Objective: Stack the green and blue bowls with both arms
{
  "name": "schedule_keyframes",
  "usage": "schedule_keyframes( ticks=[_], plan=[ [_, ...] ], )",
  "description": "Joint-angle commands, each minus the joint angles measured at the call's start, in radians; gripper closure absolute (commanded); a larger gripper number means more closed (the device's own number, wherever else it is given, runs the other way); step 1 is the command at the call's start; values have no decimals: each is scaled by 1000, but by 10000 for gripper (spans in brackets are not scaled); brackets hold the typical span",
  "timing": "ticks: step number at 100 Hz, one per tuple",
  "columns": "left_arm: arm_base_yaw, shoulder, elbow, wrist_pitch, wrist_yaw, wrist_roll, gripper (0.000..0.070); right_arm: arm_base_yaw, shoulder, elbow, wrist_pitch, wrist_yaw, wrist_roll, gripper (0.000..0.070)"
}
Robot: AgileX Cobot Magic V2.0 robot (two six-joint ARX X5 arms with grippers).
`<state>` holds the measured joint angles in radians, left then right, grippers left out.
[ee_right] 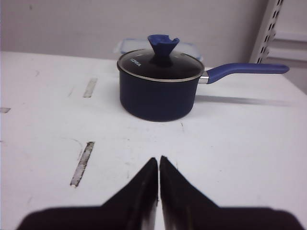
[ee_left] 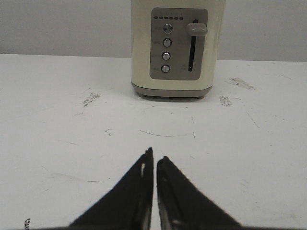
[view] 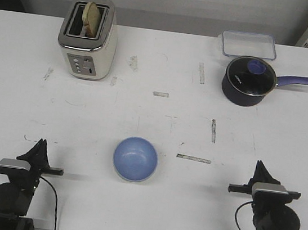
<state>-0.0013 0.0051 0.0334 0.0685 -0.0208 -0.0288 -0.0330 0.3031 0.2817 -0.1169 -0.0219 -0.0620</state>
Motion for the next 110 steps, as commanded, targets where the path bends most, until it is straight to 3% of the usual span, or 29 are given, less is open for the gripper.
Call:
schedule_keyframes(
  ticks=[1,26,31,110],
  plan=[
    [0,-2,-21,14,1,-6,698,0,-58,-62,58,4,16,700],
    [0,-2,-21,14,1,-6,698,0,-312,-240,75,4,36,700],
    [0,-2,-21,15,2,-6,698,0,-302,-271,129,3,43,700],
    [0,-1,-21,8,1,-6,698,1,-302,-269,117,3,40,700]
  ],
)
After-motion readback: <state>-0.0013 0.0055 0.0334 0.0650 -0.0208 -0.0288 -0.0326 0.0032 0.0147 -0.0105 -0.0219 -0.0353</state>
